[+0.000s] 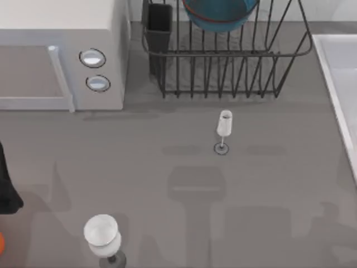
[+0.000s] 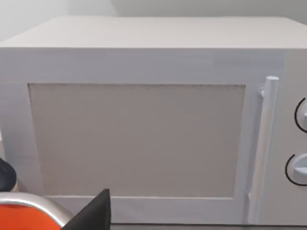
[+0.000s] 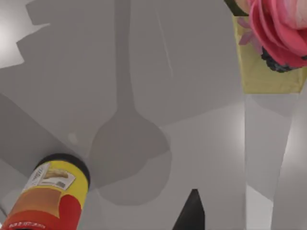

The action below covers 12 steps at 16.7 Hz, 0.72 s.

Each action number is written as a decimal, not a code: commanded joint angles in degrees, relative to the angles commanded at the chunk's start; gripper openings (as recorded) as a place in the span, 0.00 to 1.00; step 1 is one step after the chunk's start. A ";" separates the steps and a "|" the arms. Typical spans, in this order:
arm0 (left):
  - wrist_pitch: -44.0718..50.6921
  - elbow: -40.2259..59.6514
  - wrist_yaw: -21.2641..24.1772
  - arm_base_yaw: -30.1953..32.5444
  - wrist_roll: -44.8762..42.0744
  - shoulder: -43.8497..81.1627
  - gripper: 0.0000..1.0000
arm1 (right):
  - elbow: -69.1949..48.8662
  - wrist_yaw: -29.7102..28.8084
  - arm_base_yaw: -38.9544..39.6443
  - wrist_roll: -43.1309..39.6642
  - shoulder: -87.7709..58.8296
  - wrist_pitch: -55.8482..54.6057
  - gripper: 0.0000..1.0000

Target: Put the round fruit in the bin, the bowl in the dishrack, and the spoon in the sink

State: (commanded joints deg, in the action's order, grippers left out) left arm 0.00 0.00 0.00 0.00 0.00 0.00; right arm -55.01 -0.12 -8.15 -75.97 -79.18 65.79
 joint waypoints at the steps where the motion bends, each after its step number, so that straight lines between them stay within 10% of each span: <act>1: 0.00 0.00 0.00 0.00 0.00 0.00 1.00 | 0.00 0.00 0.00 0.00 0.00 0.00 0.00; 12: 0.00 0.00 0.00 0.00 0.00 0.00 1.00 | -21.62 -0.09 0.01 -1.56 -18.43 10.07 0.00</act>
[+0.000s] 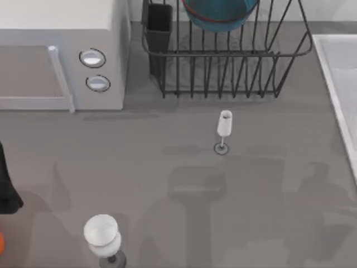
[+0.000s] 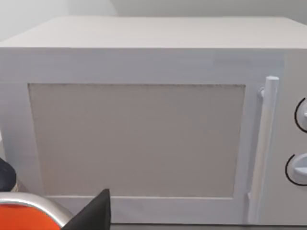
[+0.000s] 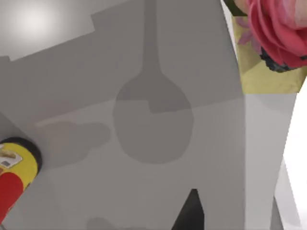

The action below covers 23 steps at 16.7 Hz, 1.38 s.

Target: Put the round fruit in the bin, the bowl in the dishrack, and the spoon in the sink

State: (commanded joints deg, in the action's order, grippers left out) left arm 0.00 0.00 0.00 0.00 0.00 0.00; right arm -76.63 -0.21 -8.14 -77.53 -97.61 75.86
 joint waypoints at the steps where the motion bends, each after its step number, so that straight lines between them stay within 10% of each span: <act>1: 0.00 0.00 0.00 0.00 0.00 0.00 1.00 | -5.28 -0.05 -0.03 -0.17 -3.92 1.61 0.00; 13: 0.00 0.00 0.00 0.00 0.00 0.00 1.00 | -77.98 -0.59 -0.06 0.97 -50.56 18.38 0.00; 23: 0.00 0.00 0.00 0.00 0.00 0.00 1.00 | -89.35 -0.72 0.04 2.59 -59.99 22.72 0.00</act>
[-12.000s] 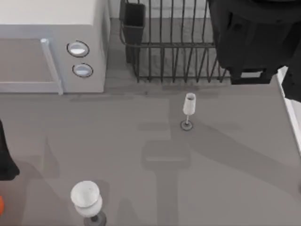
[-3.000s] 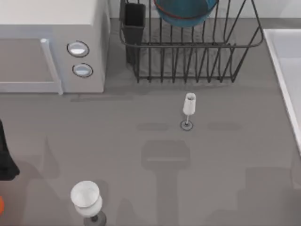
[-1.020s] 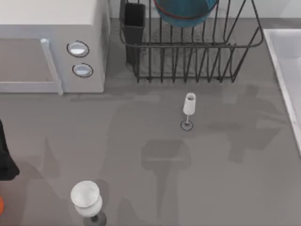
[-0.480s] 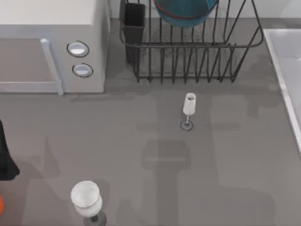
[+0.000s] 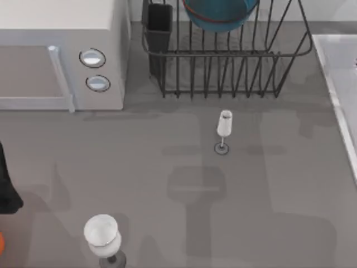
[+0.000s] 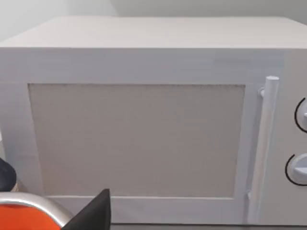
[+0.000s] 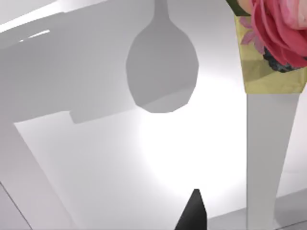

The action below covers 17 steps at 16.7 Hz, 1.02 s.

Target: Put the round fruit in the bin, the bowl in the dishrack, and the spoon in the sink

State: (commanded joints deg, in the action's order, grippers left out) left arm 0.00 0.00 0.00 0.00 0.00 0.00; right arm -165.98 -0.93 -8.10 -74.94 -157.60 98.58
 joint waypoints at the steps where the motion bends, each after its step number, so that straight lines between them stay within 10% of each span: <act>1: 0.00 0.00 0.00 0.00 0.00 0.00 1.00 | 0.14 0.00 0.00 0.00 0.05 -0.09 0.00; 17: 0.00 0.00 0.00 0.00 0.00 0.00 1.00 | 25.62 0.11 -0.07 -0.17 7.93 -17.63 0.00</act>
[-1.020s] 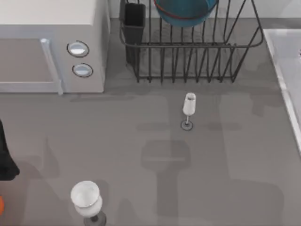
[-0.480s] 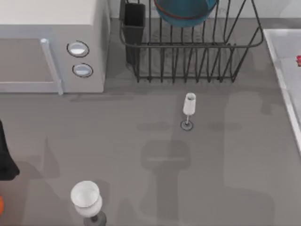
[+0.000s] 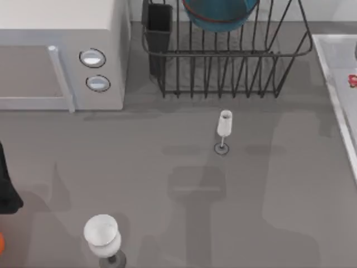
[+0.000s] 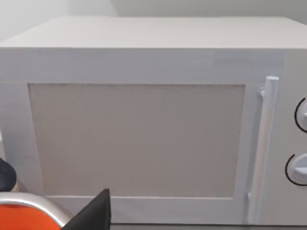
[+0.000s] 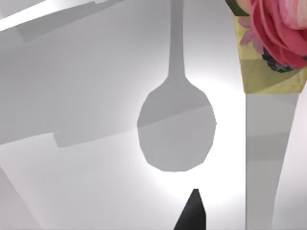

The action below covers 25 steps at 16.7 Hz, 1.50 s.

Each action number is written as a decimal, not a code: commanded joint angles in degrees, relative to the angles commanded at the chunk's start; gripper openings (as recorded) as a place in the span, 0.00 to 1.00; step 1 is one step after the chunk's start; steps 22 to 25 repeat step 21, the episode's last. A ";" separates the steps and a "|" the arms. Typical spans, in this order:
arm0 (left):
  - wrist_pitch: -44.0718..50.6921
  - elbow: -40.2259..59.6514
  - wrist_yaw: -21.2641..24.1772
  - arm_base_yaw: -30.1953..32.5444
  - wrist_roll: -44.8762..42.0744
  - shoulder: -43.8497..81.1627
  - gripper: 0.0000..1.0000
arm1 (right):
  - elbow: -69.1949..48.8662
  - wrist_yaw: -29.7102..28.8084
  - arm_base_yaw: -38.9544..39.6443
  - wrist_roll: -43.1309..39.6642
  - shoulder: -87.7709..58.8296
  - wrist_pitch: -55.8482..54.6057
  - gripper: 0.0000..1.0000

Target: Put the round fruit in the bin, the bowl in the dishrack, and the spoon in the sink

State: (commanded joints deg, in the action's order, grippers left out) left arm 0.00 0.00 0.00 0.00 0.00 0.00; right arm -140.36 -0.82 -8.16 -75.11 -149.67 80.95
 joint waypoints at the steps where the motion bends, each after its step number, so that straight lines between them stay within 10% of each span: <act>1: 0.00 0.00 0.00 0.00 0.00 0.00 1.00 | 0.00 0.00 0.00 0.00 0.00 0.00 0.00; 15: 0.00 0.00 0.00 0.00 0.00 0.00 1.00 | 0.00 0.00 0.00 0.00 0.00 0.00 0.98; 25: 0.00 0.00 0.00 0.00 0.00 0.00 1.00 | 0.00 0.00 0.00 0.00 0.00 0.00 1.00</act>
